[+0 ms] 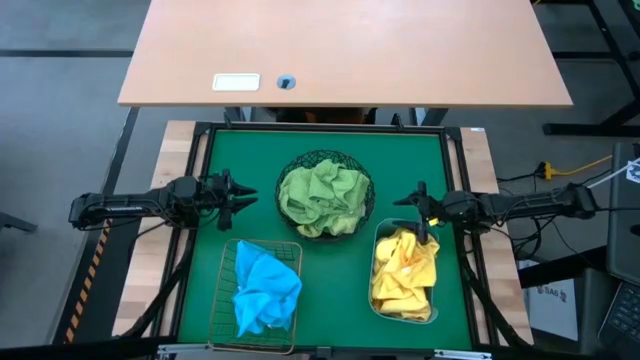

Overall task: Sort microfiber towel by color & place in baskets
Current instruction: Return to Home Position

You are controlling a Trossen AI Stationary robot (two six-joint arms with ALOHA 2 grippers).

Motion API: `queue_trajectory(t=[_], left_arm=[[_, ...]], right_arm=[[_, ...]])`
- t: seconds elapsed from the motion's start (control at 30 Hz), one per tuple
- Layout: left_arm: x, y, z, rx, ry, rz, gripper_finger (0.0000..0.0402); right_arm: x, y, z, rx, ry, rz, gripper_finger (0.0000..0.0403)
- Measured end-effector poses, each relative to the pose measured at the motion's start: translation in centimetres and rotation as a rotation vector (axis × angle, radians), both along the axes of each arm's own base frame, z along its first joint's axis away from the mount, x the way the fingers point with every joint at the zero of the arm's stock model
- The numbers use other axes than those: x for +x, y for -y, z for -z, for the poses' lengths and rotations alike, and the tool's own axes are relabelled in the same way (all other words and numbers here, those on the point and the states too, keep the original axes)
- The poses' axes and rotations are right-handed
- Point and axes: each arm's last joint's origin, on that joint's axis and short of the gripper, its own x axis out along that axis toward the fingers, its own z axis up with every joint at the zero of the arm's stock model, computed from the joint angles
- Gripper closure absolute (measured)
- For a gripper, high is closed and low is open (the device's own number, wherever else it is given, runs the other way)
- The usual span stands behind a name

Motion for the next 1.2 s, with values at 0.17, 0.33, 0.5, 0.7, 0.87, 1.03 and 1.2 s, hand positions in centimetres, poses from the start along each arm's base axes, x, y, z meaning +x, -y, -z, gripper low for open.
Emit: queue_trajectory(t=[0.17,0.33,0.5,0.7,0.87,1.03,1.2], left_arm=[[0.0,0.0,0.0,0.000,0.000,0.000,0.0278],[0.0,0.0,0.0,0.000,0.000,0.000,0.0278],[0.0,0.0,0.0,0.000,0.000,0.000,0.0278],[0.0,0.0,0.0,0.000,0.000,0.000,0.0278],[0.0,0.0,0.0,0.000,0.000,0.000,0.0278],[0.0,0.0,0.0,0.000,0.000,0.000,0.0278],[0.0,0.0,0.0,0.000,0.000,0.000,0.0278]], right_arm=[[0.0,0.0,0.0,0.000,0.001,0.000,0.0113],[-0.2,0.0,-0.2,0.001,0.026,-0.001,0.0113],[-0.6,0.0,-0.9,0.005,0.103,-0.001,0.0113],[-1.1,0.1,-1.8,0.013,0.200,0.000,0.0113],[-1.5,0.1,-2.3,0.019,0.264,0.000,0.0113],[-1.8,0.1,-2.7,0.024,0.307,0.000,0.0113],[-2.1,0.2,-3.0,0.027,0.346,0.000,0.0113]])
